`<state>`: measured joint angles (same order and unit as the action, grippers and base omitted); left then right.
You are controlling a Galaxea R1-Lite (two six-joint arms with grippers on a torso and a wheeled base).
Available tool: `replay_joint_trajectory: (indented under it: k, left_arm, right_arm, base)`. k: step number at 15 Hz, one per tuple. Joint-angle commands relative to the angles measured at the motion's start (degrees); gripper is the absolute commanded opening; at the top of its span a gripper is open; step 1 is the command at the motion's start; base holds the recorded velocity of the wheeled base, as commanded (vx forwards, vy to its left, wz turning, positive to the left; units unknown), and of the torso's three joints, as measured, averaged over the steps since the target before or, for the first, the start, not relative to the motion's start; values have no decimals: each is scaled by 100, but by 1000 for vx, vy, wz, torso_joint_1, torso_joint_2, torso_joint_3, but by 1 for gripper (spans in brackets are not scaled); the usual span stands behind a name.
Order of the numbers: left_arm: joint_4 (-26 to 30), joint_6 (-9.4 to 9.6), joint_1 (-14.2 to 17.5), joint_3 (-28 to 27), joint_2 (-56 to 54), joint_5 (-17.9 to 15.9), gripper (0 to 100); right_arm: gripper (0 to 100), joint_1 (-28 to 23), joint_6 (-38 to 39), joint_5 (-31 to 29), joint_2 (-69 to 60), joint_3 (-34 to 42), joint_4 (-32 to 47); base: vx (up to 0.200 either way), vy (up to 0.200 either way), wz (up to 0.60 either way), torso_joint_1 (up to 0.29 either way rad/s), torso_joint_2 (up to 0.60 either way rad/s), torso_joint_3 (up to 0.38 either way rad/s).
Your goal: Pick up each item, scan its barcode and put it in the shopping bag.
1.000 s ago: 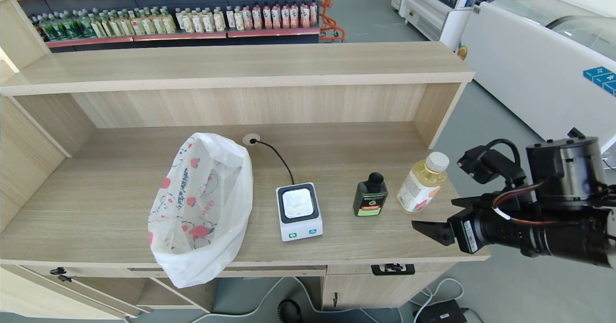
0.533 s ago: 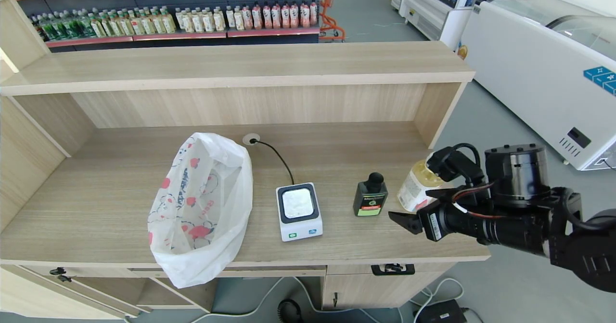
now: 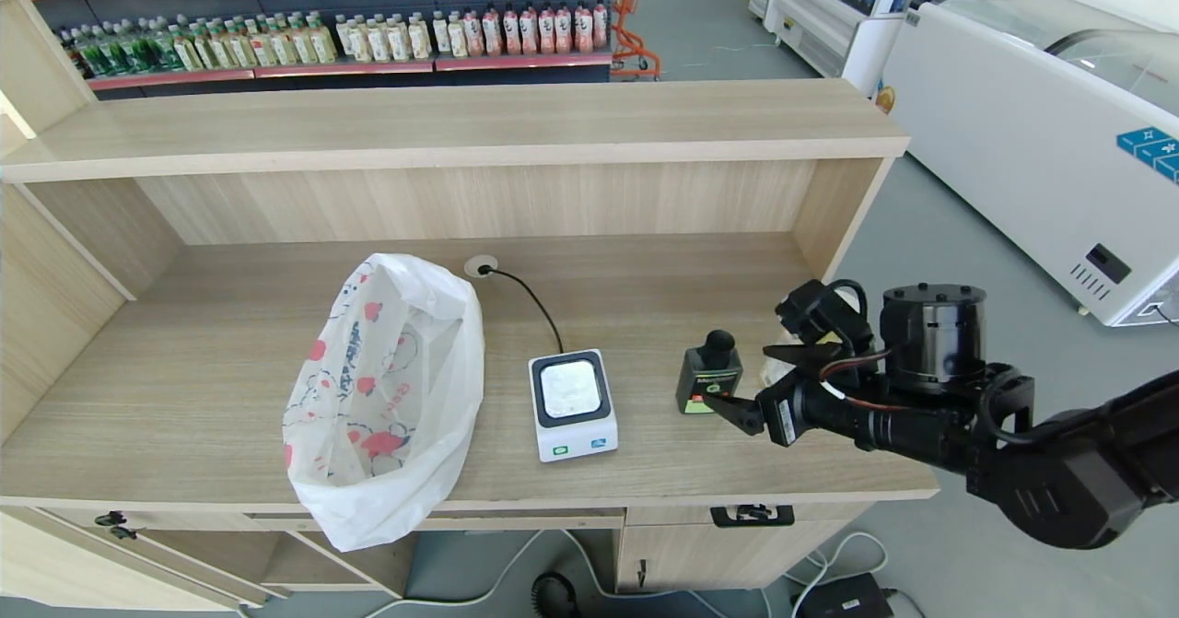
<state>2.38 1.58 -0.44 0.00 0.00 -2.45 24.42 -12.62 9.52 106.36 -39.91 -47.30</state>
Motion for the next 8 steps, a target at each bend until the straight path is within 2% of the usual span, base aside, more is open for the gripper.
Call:
replay_joint_trajectory:
  k: [1, 8]
  left_arm:
    - [0, 0, 0, 0, 0, -1, 100]
    - [0, 0, 0, 0, 0, -1, 100]
  right_arm:
    - [100, -7, -118, 111, 429, -175, -139]
    - [100, -60, -364, 437, 1203, -623, -702]
  base:
    - [0, 0, 0, 0, 0, 0]
    - [0, 0, 0, 0, 0, 0]
